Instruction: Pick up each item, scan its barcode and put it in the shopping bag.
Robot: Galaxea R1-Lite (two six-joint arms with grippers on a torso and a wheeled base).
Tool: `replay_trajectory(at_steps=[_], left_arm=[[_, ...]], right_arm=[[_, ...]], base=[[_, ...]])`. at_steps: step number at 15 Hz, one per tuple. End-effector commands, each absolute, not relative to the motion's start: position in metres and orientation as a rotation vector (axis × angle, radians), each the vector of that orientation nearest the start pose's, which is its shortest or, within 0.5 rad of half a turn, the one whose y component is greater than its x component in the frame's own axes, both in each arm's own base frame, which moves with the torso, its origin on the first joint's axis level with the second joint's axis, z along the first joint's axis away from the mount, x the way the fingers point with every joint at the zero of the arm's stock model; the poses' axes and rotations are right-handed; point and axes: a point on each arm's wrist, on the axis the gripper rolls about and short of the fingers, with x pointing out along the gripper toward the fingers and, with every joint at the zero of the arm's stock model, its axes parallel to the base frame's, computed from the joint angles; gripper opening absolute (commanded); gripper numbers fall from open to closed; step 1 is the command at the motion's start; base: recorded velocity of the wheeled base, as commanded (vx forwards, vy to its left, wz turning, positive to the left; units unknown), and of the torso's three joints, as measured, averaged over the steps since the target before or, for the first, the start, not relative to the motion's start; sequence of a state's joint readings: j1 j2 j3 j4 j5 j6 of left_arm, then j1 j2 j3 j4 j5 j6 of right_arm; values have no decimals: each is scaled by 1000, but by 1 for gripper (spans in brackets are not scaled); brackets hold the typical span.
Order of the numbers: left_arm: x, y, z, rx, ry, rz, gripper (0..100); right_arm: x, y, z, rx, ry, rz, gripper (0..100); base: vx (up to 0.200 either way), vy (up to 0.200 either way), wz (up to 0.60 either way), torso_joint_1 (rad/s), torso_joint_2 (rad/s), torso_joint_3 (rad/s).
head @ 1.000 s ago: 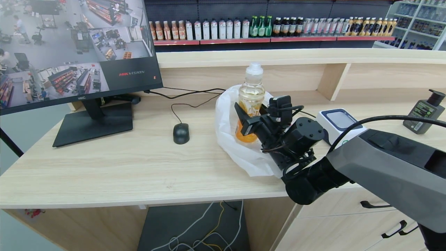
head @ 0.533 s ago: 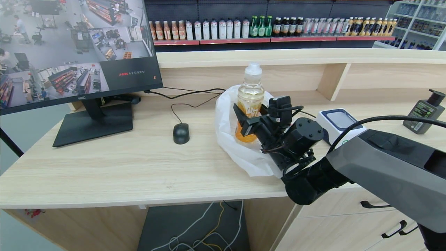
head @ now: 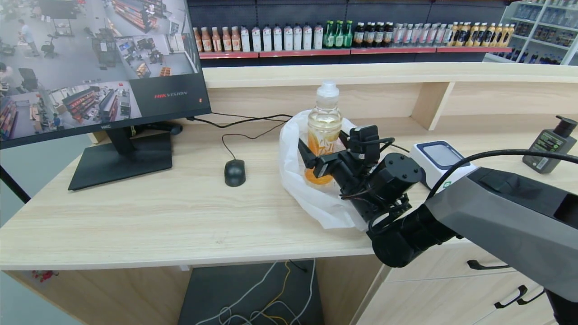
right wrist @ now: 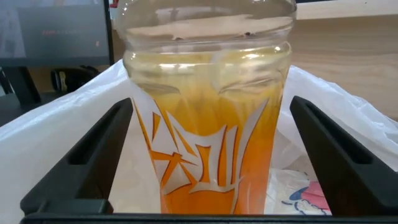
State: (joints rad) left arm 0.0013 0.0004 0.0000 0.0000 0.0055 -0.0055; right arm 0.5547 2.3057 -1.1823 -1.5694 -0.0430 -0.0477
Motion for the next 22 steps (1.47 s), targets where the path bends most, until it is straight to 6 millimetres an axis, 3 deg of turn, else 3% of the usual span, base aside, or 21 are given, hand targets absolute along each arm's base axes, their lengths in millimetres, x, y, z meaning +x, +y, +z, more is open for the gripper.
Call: replay_trajectory(at_steps=[1,6,8,10,13,14,20,22], left_arm=[[-23,0,75,-6,0,8,100],[-23,0,75,-6,0,8,100],[-23,0,75,-6,0,8,100],[-23,0,75,-6,0,8,100],[-23,0,75,-6,0,8,100],[-23,0,75,-6,0,8,100],[-23,0,75,-5,0,8,100],[-23,0,75,-6,0,8,100]], right_arm=[[370,228,148,89,-455,492,100],[344,213,166,85,-440,494,100],[320,203,170,57,-403,522,100],[280,189,171,68,-328,561,100],[251,173,177,59,-313,570,100],[239,177,178,68,-308,603,100],[235,171,186,95,-322,592,100],[235,171,185,95,-319,591,100]], base=[[0,0,0,0,0,0],[0,0,0,0,0,0],[0,0,0,0,0,0],[0,0,0,0,0,0],[0,0,0,0,0,0],[0,0,0,0,0,0],[0,0,0,0,0,0],[-200,0,0,7,2,2]])
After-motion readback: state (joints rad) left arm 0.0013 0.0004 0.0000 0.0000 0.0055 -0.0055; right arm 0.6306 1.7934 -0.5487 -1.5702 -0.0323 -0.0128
